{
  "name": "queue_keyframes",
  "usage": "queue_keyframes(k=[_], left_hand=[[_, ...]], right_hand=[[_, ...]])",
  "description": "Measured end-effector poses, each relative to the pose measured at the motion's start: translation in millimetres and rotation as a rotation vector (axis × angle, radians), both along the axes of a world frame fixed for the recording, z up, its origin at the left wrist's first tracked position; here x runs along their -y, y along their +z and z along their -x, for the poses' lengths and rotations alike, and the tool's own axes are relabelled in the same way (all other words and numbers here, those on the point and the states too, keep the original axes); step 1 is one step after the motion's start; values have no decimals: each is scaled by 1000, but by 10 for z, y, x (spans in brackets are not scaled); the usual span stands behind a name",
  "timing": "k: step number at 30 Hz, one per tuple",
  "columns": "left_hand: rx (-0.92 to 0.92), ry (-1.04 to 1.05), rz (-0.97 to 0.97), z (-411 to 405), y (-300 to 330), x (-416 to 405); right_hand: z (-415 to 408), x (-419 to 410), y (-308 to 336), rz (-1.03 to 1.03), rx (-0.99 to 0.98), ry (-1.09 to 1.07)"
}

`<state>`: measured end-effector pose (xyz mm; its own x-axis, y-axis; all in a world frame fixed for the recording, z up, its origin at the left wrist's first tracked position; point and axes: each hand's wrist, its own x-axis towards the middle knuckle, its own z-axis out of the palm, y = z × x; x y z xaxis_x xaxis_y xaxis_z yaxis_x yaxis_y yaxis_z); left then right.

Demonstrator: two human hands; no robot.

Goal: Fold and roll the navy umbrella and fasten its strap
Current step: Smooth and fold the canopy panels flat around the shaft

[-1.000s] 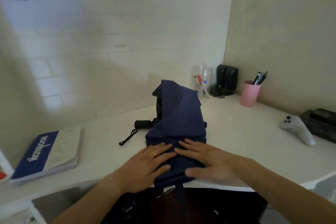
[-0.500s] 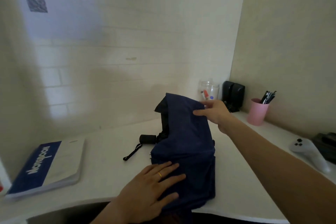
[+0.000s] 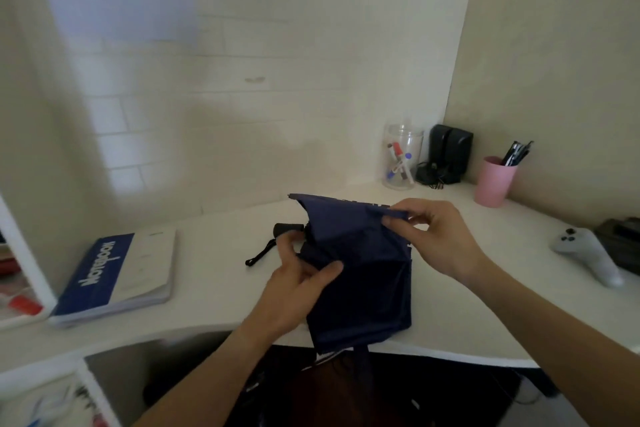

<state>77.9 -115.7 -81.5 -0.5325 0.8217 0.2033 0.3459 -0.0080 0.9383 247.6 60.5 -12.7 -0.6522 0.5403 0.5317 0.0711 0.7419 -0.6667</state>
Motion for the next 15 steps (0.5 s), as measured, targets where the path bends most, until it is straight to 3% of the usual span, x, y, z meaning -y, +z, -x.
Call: queue_keyframes(k=[2,6,10,15], left_hand=[[173,-45,141,23,256,-112],[148,-146,414,42,609,-172],[224,-128,298,61,574,-114],[330,39,85,-7,388,-12]], right_hand=[[15,-39,65,32,-10,-14],[61,-109,235,20,24,-2],[69,-176,312,55,8,-54],[77,-201,234,41,-17,-92]])
